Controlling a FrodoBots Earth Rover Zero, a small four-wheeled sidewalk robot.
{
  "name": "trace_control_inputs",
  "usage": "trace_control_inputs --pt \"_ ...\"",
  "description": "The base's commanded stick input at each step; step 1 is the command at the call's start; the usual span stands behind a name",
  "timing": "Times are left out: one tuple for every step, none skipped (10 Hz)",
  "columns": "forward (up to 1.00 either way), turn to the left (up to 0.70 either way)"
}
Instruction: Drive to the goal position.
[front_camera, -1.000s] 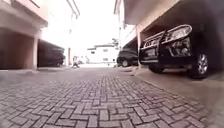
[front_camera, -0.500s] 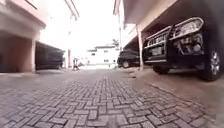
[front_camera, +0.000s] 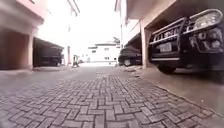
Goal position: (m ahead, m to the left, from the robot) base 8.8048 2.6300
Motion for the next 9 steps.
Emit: trace_control_inputs --pt "0.7 0.0" --pt "0.7 0.0" --pt "0.7 0.0" --pt "0.7 0.0" --pt "0.7 0.0" --pt "0.7 0.0" --pt "0.7 0.0" --pt "0.7 0.0" --pt "0.7 0.0"
